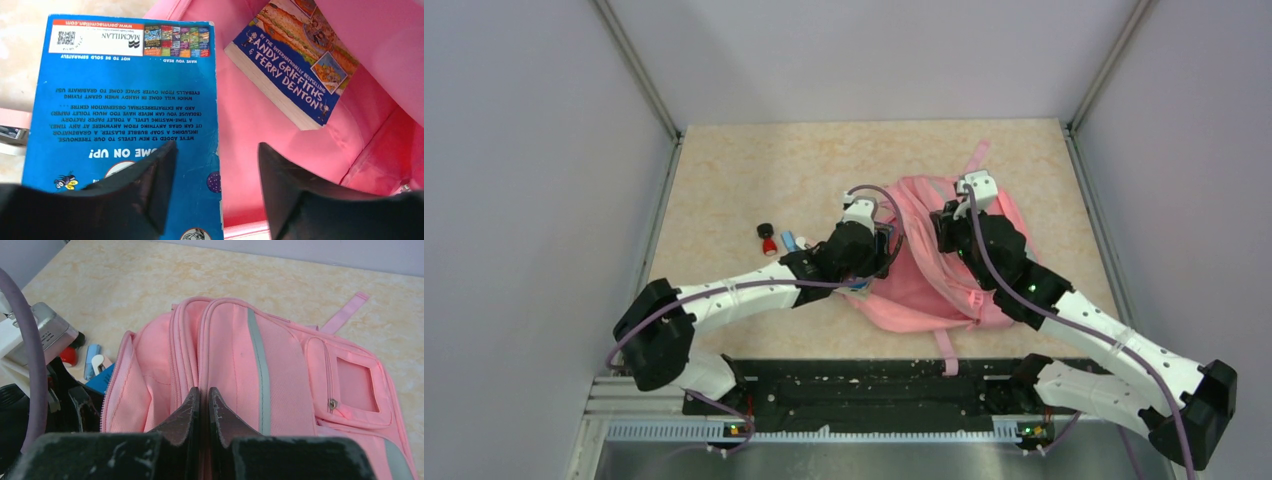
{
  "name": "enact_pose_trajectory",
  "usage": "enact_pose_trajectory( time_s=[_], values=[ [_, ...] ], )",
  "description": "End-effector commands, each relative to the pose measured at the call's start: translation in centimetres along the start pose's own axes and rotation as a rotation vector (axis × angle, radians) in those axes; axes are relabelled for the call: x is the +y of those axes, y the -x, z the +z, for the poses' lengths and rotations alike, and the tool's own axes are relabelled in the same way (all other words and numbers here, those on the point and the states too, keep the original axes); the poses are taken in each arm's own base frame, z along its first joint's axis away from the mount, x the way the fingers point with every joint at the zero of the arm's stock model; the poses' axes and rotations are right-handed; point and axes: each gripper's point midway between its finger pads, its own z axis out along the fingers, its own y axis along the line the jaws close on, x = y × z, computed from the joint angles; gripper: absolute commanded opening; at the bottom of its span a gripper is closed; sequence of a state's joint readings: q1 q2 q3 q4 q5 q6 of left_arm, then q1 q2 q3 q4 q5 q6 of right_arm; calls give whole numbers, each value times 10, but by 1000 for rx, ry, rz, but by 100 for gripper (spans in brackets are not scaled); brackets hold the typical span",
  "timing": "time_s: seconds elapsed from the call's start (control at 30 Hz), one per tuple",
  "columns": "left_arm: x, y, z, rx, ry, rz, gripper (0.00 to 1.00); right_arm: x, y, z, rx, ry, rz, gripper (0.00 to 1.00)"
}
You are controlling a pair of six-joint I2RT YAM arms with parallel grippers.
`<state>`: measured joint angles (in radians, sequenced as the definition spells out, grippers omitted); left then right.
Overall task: Pack the student bag
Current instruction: Place the book in the student bag.
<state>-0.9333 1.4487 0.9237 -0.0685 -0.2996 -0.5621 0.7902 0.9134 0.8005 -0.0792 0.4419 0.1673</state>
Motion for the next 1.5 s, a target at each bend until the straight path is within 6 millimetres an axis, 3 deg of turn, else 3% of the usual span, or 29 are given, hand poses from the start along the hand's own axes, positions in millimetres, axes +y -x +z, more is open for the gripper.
enact_pose_trajectory(
  time_s=[0.0, 0.07, 0.27, 0.5, 0.6, 0.9, 1.1, 1.27, 1.47],
  values=[
    [-20, 33, -18, -69, -70, 9, 71, -5, 36, -3, -86, -36, 28, 0],
    [-20, 38, -26, -80, -78, 23, 84, -5, 37, -3, -86, -37, 25, 0],
    [-3, 52, -47, -93, -36, 45, 92, -5, 37, -2, -83, -40, 19, 0],
    [71, 50, -43, -79, 84, -113, 92, -4, 38, -3, -82, -38, 25, 0],
    [88, 53, -43, -118, 55, -184, 92, -3, 41, -4, -84, -31, 28, 0],
    [92, 47, -26, -67, -204, -328, 92, 0, 42, -4, -80, -16, 42, 0],
    [112, 42, -10, -26, -249, -379, 90, -1, 44, -6, -89, -15, 55, 0],
    [103, 24, 6, 137, -315, -361, 73, -1, 48, -6, -98, -19, 52, 0],
    [107, 16, 12, 149, -303, -372, 53, 0, 51, -5, -105, -19, 55, 0]
  ],
)
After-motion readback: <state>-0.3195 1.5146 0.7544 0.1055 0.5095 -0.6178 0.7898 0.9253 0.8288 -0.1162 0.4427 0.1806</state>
